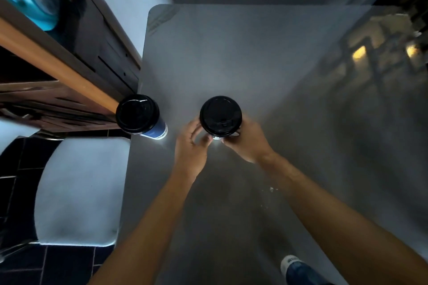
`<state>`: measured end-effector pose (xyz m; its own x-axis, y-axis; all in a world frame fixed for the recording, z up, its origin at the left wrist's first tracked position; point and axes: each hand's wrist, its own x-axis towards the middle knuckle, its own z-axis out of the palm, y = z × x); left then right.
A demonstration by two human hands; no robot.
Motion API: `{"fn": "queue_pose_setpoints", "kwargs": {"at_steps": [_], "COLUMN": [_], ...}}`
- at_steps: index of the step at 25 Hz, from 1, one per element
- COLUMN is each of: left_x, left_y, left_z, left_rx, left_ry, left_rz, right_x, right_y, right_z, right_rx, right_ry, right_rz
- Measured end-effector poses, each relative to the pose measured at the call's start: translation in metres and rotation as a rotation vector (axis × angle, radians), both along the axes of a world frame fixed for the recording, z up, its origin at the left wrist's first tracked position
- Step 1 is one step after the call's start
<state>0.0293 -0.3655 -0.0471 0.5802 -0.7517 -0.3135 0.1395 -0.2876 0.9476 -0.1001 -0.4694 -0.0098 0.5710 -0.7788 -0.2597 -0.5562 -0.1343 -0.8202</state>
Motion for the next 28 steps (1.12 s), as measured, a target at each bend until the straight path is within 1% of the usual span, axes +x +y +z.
{"fn": "queue_pose_setpoints", "kwargs": {"at_steps": [9,13,15,17,19,21,25,28], "left_x": [-0.007,-0.012,-0.014,-0.015,-0.014,-0.016,-0.033,-0.055], "left_y": [0.008,0.013,0.014,0.016,0.019,0.026,0.057,0.085], "left_z": [0.007,0.006,0.006,0.005,0.004,0.006,0.021,0.034], "left_rx": [0.021,0.024,0.042,0.103,0.191,0.267,0.331,0.323], "left_ry": [0.050,0.045,0.007,-0.034,0.009,0.046,-0.011,-0.018], "left_rz": [0.015,0.015,0.001,-0.021,0.007,0.058,0.121,0.160], "right_x": [-0.001,-0.004,-0.004,-0.008,-0.015,-0.027,-0.056,-0.076], "right_y": [0.006,0.013,0.013,0.012,0.011,0.011,0.017,0.024], "right_z": [0.002,-0.001,-0.003,-0.004,-0.002,0.000,0.013,0.025], "right_rx": [0.021,0.092,0.152,0.228,0.318,0.359,0.294,0.278], "right_ry": [-0.059,-0.062,-0.041,-0.002,0.073,0.145,0.223,0.207], "right_rz": [0.038,0.060,0.061,0.058,0.036,0.003,-0.006,-0.013]}}
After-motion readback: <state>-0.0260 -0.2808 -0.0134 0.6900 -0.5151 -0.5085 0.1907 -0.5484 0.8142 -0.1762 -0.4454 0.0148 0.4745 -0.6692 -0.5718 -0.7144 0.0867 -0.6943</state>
